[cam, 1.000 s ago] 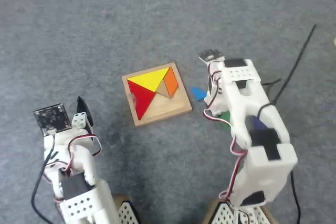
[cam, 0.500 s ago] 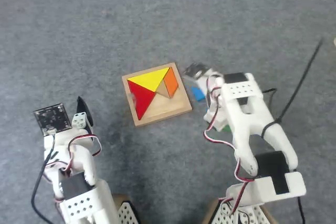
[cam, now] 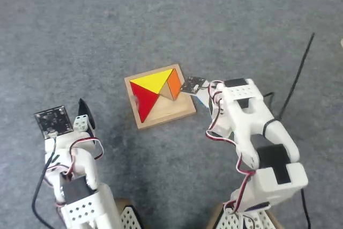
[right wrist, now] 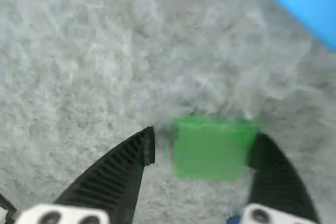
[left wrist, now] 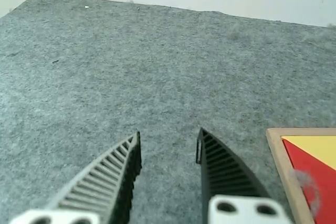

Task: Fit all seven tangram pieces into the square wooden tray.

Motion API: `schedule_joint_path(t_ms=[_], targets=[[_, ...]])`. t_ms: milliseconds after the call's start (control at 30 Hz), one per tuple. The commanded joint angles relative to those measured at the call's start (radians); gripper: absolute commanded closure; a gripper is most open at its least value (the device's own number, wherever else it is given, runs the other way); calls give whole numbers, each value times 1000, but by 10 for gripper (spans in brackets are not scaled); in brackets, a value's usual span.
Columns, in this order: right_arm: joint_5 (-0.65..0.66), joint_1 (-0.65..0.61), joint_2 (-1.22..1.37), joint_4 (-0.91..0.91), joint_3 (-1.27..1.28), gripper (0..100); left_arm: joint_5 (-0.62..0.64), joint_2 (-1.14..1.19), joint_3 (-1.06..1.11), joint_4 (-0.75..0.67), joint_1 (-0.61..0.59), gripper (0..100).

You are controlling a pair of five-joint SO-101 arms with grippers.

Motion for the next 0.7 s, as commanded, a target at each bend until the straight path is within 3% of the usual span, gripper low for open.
schedule_joint_path(t_ms=[0, 167, 467, 667], targets=[[9, 28, -1, -4, -11, 857, -12, -9, -4, 6, 8, 829], [8, 41, 1, -2, -11, 980, -12, -9, -4, 6, 8, 829], [-74, 15, -4, 111, -187, 988, -12, -9, -4, 6, 8, 829], [-109, -99, -2, 229, -385, 987, -12, -8, -4, 6, 26, 829]])
